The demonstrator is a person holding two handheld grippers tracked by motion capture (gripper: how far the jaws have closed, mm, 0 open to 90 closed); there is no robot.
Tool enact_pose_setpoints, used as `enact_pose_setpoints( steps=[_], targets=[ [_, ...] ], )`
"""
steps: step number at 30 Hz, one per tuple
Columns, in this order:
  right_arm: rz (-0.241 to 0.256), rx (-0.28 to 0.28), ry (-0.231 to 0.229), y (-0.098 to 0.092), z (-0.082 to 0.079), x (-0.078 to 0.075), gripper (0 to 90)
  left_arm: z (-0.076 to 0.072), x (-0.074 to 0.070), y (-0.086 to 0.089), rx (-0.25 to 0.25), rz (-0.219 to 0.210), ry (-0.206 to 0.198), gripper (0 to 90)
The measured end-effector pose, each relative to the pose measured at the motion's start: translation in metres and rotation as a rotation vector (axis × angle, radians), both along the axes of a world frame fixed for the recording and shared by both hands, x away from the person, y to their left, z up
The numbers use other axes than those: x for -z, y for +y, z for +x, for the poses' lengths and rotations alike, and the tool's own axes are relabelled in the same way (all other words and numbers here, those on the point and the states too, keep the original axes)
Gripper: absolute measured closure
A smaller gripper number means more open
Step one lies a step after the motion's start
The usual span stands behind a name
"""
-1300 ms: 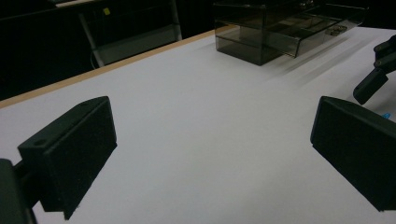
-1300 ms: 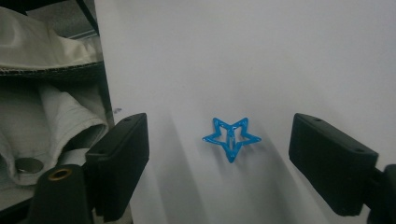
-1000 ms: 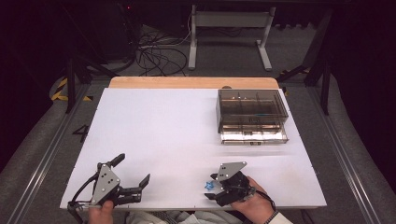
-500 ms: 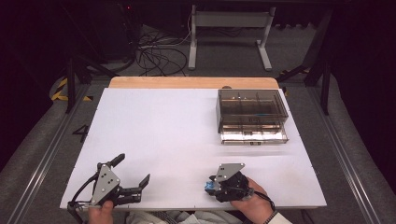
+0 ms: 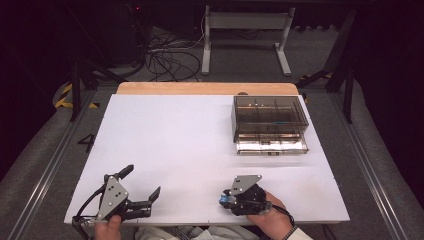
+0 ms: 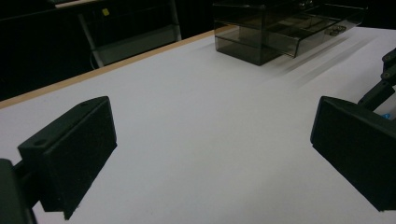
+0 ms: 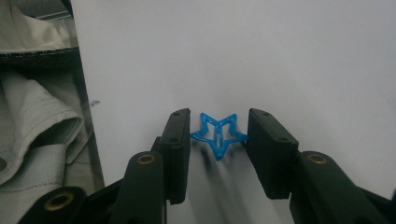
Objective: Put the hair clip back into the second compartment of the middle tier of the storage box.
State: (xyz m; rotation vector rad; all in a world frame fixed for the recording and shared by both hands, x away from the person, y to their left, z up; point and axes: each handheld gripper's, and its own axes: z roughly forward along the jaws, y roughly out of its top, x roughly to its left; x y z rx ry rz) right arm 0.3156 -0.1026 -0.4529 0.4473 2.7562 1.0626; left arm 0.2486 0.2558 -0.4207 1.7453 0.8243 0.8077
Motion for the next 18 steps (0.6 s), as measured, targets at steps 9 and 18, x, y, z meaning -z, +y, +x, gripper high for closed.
enact_pose_setpoints(
  steps=[9, 18],
  targets=[
    [0.007, 0.000, -0.015, -0.001, -0.002, -0.001, 60.6, 0.000, 0.000, 0.000, 0.001, -0.001, 0.001, 0.9],
    [0.067, -0.003, -0.056, -0.006, -0.004, -0.010, 60.7, 0.000, 0.000, 0.000, 0.000, 0.000, 0.000, 0.9]
  ],
)
